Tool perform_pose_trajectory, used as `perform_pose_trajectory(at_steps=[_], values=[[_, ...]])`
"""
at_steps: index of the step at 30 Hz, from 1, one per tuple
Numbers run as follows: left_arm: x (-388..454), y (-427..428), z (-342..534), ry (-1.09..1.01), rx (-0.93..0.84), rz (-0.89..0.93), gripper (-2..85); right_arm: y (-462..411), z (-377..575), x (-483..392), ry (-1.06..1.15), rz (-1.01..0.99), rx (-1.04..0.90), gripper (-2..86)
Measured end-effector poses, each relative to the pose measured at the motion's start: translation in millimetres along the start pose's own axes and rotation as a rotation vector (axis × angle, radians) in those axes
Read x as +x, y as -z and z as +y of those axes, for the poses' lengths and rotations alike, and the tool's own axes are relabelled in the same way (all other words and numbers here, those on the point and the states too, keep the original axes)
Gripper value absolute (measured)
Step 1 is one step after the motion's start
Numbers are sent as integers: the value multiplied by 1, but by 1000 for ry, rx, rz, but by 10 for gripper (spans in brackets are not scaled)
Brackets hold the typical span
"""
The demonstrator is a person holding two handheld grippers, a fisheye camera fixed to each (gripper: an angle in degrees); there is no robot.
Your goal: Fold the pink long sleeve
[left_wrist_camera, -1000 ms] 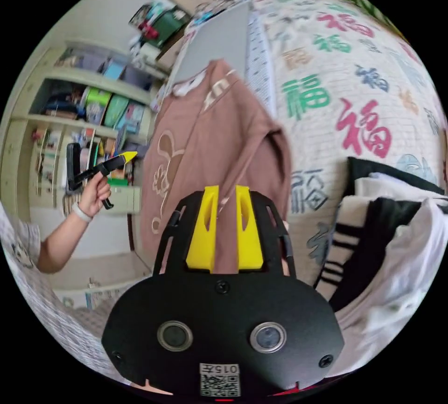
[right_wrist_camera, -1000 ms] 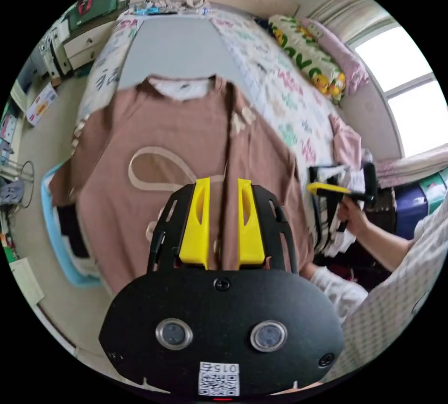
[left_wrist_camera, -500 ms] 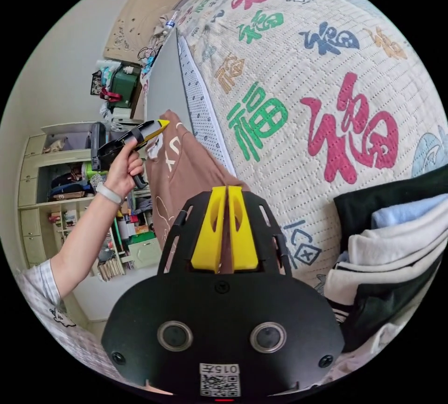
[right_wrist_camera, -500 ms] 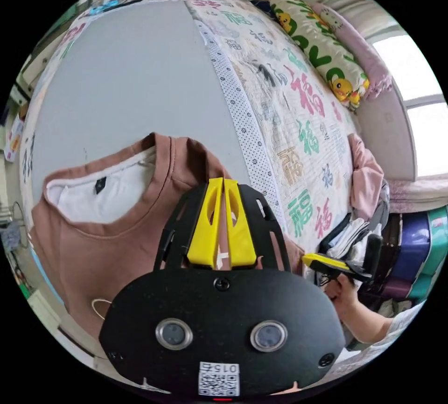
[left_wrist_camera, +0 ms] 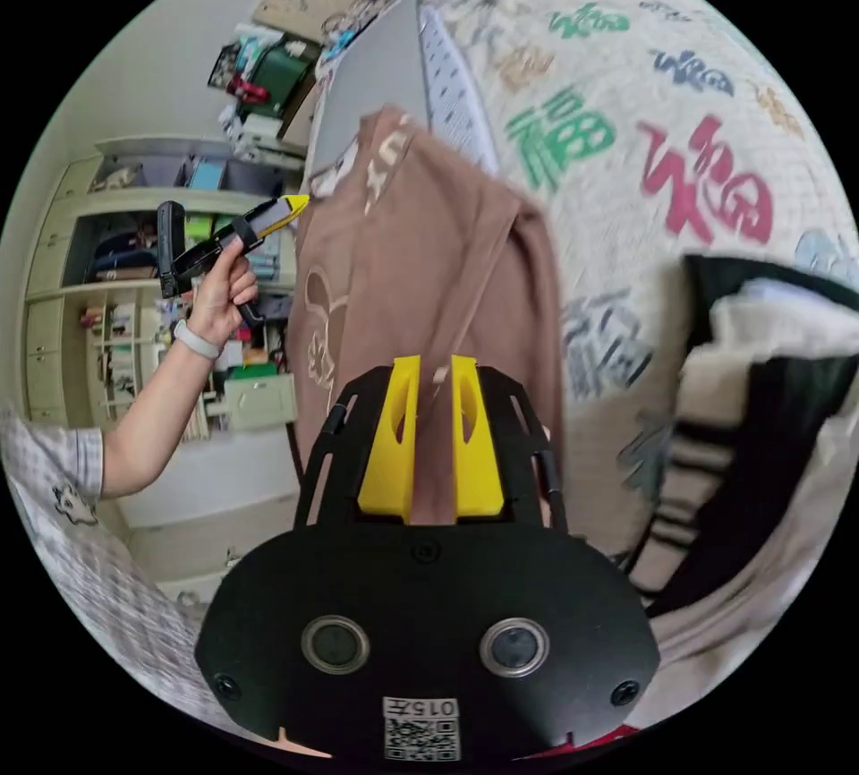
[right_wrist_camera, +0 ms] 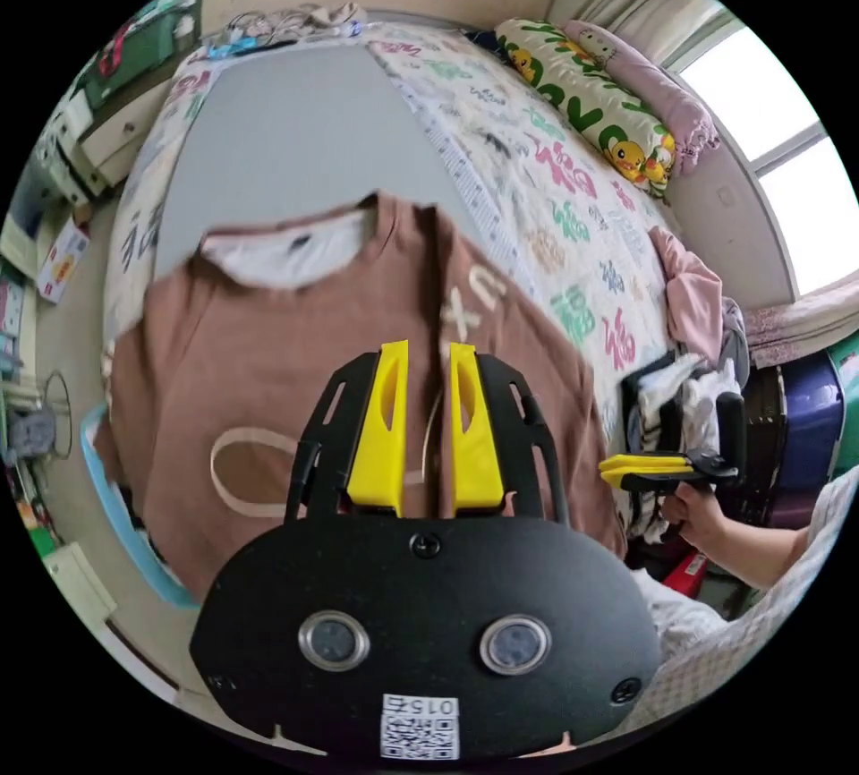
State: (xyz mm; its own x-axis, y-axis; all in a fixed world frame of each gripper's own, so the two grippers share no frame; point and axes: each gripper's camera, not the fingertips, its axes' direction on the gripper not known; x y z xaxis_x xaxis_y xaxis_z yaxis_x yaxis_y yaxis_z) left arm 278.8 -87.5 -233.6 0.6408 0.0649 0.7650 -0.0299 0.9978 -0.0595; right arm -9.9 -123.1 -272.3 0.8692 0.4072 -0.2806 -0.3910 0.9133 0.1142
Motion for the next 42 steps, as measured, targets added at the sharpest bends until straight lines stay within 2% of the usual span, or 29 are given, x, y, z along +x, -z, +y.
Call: perform_pose_trajectory(at_steps=[3,8,17,24,34,42], values=[[5,-37,31,-22,-109,-60,69,-24,45,-23,142,82,-160,80],[23,-80,38,-22,-159,-65,76,-69,70,-45,268,180,-261,82],[88,-116,28,-79,-155,34,48,-122,37,-73,221,243,-217,46],[141,-150,33,-110,-172,55,79,-162,12,-98,256,332,-230,53],[188,-202,28,13,-189,193,21,-185,-23,-114,176,187,-185,-3],[252,-279,27,56,-252,260,14,-227,-49,-135,113,23,-283,-6]])
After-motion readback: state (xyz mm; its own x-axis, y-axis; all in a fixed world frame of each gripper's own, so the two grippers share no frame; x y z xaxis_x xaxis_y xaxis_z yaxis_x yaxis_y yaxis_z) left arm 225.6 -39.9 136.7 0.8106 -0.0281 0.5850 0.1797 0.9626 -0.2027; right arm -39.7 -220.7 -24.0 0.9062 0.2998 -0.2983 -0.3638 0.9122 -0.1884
